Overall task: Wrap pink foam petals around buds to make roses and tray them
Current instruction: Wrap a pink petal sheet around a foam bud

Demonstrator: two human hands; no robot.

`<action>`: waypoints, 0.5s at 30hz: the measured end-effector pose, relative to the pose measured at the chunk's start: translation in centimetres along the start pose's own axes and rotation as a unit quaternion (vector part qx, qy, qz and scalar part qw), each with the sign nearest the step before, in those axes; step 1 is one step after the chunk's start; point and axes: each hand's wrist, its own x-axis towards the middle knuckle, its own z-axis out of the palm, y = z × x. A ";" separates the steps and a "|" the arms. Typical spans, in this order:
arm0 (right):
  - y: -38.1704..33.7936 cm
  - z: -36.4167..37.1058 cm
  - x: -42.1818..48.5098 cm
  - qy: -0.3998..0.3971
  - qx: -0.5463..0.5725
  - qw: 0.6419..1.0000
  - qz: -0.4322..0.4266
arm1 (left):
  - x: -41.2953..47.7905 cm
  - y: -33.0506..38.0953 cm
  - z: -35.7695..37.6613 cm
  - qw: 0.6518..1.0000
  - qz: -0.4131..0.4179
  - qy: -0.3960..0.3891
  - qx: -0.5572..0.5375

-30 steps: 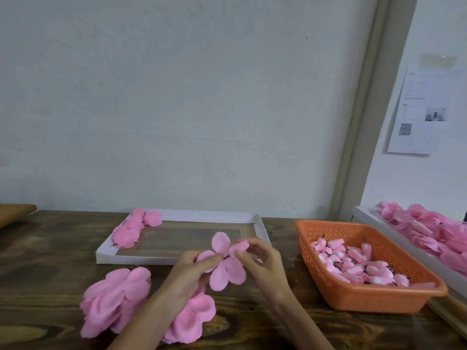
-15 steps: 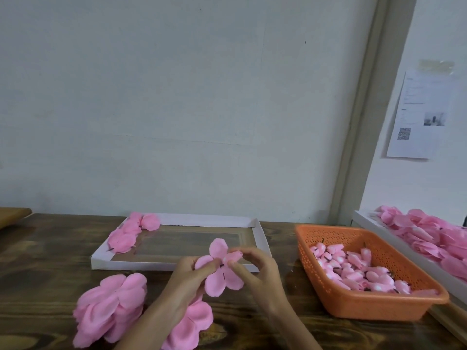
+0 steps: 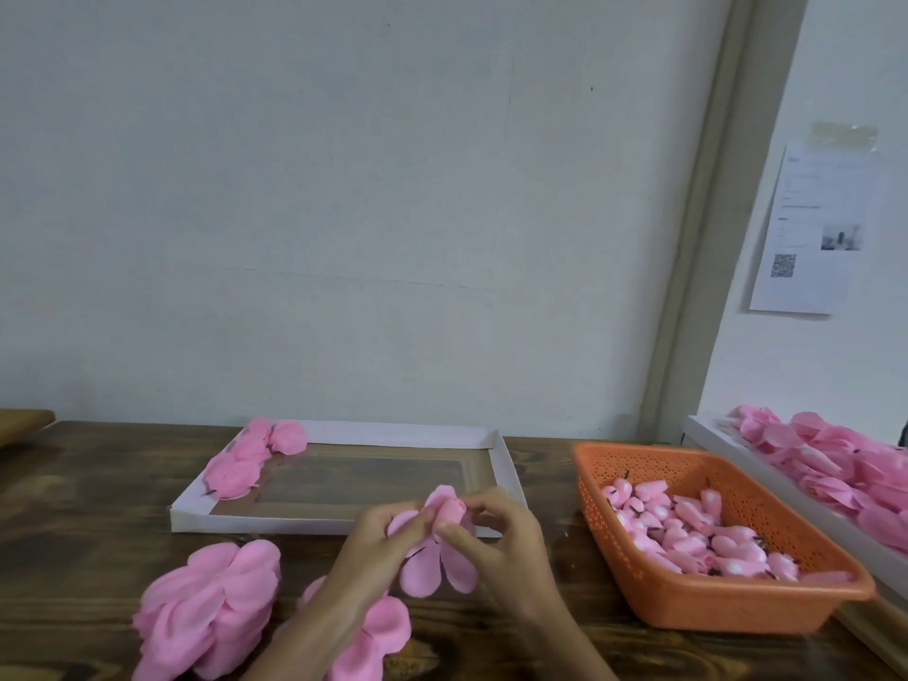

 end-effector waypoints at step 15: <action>-0.7 -0.2 0.0 -0.016 0.072 0.997 -0.012 | -0.6 0.5 -0.5 0.993 0.031 -0.109 -0.041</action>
